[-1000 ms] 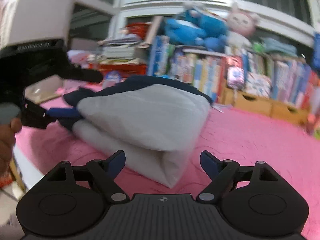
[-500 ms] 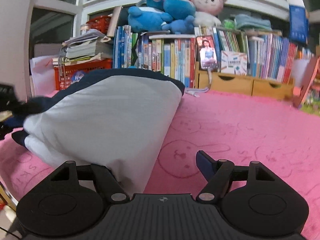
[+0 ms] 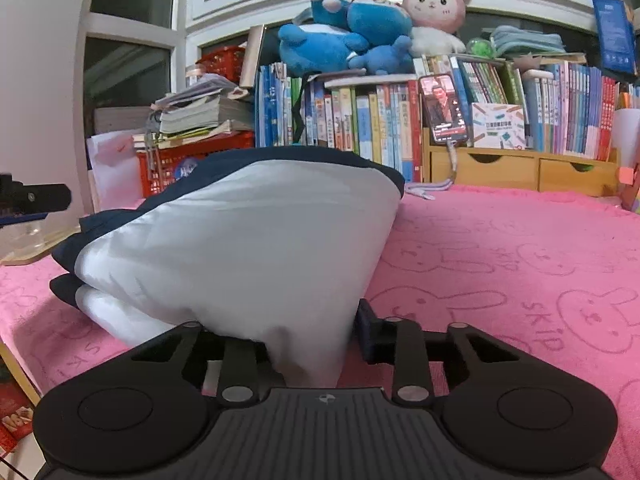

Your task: Fold clothes

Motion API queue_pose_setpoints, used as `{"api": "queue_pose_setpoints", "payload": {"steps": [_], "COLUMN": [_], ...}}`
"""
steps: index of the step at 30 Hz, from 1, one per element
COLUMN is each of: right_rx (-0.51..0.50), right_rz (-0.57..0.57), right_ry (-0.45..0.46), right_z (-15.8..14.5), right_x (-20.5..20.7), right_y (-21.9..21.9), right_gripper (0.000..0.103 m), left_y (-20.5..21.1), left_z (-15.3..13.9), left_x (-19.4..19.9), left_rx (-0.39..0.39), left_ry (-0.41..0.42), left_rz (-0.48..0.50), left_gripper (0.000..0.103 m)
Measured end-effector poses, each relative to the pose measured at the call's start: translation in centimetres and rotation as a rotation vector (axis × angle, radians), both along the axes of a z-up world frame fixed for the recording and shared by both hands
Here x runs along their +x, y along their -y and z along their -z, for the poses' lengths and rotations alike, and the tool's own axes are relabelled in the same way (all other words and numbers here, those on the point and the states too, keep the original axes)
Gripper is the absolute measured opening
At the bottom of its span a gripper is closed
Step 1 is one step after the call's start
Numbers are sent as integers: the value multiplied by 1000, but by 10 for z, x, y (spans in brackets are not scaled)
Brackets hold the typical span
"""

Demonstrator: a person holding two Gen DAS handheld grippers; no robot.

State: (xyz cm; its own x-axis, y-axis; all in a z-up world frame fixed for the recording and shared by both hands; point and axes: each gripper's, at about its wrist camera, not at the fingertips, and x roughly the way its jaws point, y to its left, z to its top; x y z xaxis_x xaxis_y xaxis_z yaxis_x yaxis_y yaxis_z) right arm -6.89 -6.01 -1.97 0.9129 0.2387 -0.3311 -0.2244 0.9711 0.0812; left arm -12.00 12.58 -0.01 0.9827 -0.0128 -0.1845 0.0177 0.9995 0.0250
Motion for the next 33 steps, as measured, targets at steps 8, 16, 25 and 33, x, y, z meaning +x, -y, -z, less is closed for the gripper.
{"api": "queue_pose_setpoints", "payload": {"steps": [8, 16, 25, 33], "right_rx": [-73, -110, -133, -128], "right_rz": [40, 22, 31, 22], "right_ry": [93, 124, 118, 132], "right_z": [-19, -20, -12, -11], "right_x": [2, 9, 8, 7], "right_y": [12, 24, 22, 22], "right_gripper": [20, 19, 19, 19], "left_y": [78, 140, 136, 74], "left_z": [12, 42, 84, 91], "left_x": [-11, 16, 33, 32], "left_rx": [462, 846, 1196, 1202], "left_ry": [68, 110, 74, -122], "left_rz": [300, 421, 390, 195], "left_gripper": [56, 57, 9, 7]}}
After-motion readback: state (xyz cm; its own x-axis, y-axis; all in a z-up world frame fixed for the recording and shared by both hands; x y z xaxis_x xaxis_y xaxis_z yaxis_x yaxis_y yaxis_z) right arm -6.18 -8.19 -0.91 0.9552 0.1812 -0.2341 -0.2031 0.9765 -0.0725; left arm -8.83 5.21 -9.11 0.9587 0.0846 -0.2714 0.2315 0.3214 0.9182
